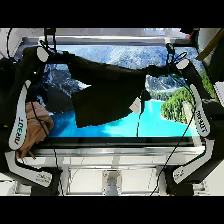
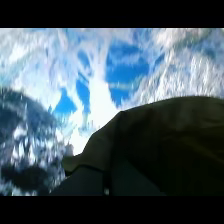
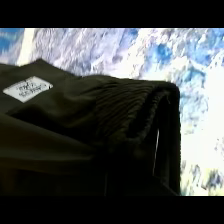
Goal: Fold the clothes and pants, and hang the long-sleeved shirts on hangers.
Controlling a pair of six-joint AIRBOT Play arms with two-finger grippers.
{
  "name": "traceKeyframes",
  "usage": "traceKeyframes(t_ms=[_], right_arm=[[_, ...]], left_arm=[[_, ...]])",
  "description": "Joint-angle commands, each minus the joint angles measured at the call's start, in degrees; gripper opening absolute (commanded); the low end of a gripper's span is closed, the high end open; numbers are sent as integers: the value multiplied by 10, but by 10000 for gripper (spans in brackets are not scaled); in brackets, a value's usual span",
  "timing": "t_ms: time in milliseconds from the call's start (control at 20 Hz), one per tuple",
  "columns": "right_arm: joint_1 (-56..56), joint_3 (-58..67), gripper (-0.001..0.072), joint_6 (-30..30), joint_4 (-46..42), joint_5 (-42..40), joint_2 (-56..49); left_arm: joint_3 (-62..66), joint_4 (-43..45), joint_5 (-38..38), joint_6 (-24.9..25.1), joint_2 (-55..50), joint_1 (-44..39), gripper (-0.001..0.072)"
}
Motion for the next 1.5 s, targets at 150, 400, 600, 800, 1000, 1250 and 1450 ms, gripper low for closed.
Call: traceKeyframes(t_ms=[150, 400, 600, 800, 1000, 1250, 1450], right_arm=[[-1, -92, 28, -24, -96, 135, 87], [-1, -252, 28, -31, -85, 66, 134], [1, -294, 28, -38, -80, 59, 133], [1, -304, 28, -37, -82, 27, 133], [1, -304, 30, -36, -80, 4, 132], [1, -286, 411, -35, -73, 85, 139], [-24, -199, 525, -37, -99, 177, 205]], left_arm=[[-123, 50, -155, -46, 133, -40, 17], [-380, 72, -158, -130, 301, -70, 18], [-522, 71, -155, -173, 382, -71, 18], [-593, 19, -155, -176, 395, -80, 19], [-627, 20, -157, -201, 395, -141, 20], [-638, 18, -161, -249, 395, -164, 702], [-618, -23, -176, -254, 434, -163, 702]])
